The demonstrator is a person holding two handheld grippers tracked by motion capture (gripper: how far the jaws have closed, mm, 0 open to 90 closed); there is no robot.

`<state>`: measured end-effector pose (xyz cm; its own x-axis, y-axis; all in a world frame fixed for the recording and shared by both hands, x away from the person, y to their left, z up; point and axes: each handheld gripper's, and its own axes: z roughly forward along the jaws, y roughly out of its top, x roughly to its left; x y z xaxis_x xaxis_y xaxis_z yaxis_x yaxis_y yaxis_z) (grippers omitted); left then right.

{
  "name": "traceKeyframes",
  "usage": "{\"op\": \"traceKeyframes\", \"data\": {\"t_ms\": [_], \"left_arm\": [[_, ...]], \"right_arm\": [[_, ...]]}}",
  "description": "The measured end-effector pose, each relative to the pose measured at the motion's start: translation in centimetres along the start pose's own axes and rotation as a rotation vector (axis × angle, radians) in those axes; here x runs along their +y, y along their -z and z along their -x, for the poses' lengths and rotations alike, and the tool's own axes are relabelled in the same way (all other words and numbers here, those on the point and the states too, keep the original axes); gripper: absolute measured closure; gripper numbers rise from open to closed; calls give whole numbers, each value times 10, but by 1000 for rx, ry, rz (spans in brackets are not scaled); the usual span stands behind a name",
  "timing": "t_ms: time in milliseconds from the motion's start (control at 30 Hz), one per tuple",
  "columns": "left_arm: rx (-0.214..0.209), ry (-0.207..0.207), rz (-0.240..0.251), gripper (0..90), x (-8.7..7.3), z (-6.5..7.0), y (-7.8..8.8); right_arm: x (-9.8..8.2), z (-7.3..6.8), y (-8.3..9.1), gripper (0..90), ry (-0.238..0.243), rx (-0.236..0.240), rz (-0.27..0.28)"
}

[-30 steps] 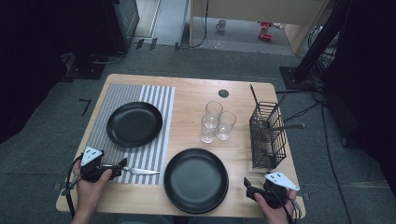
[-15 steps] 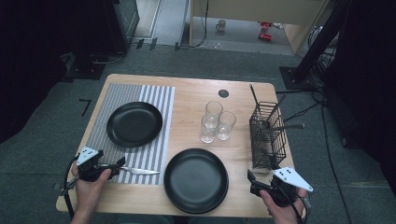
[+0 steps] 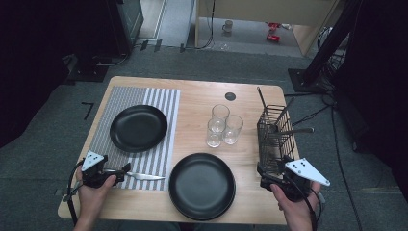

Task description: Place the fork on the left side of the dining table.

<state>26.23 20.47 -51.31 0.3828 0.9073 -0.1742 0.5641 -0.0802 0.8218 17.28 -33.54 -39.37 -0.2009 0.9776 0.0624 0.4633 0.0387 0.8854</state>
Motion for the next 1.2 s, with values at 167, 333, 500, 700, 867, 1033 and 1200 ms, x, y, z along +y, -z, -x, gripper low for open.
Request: {"op": "traceKeyframes", "data": {"t_ms": [167, 333, 500, 700, 867, 1033, 1200], "left_arm": [[5, -7, -3, 0, 0, 1, 0], [8, -16, -6, 0, 0, 2, -1], [14, -21, -8, 0, 0, 3, -1], [17, -21, -9, 0, 0, 3, -1], [19, -20, -8, 0, 0, 3, -1], [19, -23, -8, 0, 0, 3, -1], [20, -23, -9, 0, 0, 3, -1]], "right_arm": [[13, 2, -4, 98, 1, 6, 13], [22, 1, -10, 97, 16, 22, 18], [33, 0, -15, 97, 18, 15, 26], [40, 2, -26, 215, 12, -1, 14], [43, 2, -34, 298, 18, -36, 28], [46, 6, -43, 411, 10, -77, 45], [47, 8, -55, 475, 0, -101, 35]]}}
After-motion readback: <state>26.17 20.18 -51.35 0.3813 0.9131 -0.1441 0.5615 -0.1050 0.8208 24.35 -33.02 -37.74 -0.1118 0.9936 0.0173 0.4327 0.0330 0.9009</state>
